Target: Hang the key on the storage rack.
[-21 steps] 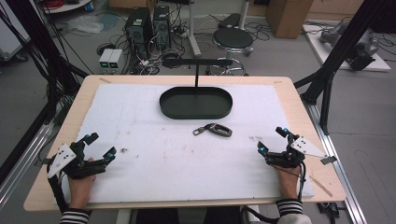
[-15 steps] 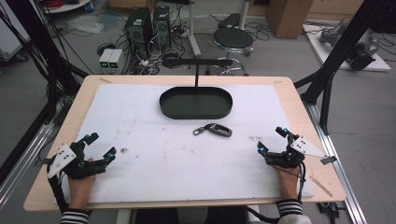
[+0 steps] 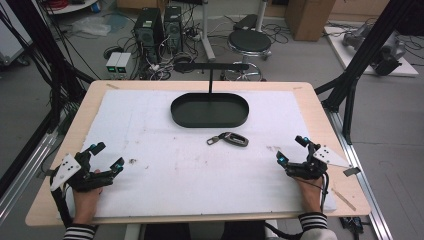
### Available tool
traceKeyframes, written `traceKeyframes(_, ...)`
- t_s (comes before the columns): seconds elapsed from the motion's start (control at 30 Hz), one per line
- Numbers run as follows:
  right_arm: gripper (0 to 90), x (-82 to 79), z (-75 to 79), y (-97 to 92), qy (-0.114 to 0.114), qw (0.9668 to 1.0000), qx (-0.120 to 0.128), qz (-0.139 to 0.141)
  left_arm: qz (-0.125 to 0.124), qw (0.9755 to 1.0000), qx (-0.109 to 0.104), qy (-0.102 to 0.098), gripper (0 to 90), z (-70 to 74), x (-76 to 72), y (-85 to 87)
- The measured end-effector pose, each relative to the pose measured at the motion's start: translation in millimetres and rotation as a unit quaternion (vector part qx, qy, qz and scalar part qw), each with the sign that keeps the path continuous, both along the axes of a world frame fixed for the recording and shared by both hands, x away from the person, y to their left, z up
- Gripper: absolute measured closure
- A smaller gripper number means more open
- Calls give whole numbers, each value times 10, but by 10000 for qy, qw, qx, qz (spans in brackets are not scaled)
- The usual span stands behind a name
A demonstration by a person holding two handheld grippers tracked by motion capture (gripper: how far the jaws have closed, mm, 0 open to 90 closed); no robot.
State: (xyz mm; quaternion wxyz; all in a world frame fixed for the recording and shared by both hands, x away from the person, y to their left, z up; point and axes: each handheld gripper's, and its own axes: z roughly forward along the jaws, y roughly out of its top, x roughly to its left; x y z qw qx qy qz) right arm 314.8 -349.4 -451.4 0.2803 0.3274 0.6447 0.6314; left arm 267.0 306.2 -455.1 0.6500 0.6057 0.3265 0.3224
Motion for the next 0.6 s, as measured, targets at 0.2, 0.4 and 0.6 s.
traceKeyframes(0.2, 3, 45, 108, -8, 149, 9996, -233, 9, 2, 10000, -16, 13, 101, 1, 4, 5)
traceKeyframes(0.4, 3, 147, 363, 43, 239, 9983, -496, 168, 10, 10000, -34, 24, 101, 1, 5, 7)
traceKeyframes(0.6, 3, 355, 731, 204, 347, 9929, -1059, 414, 15, 10000, -21, 17, 101, 0, 4, 5)
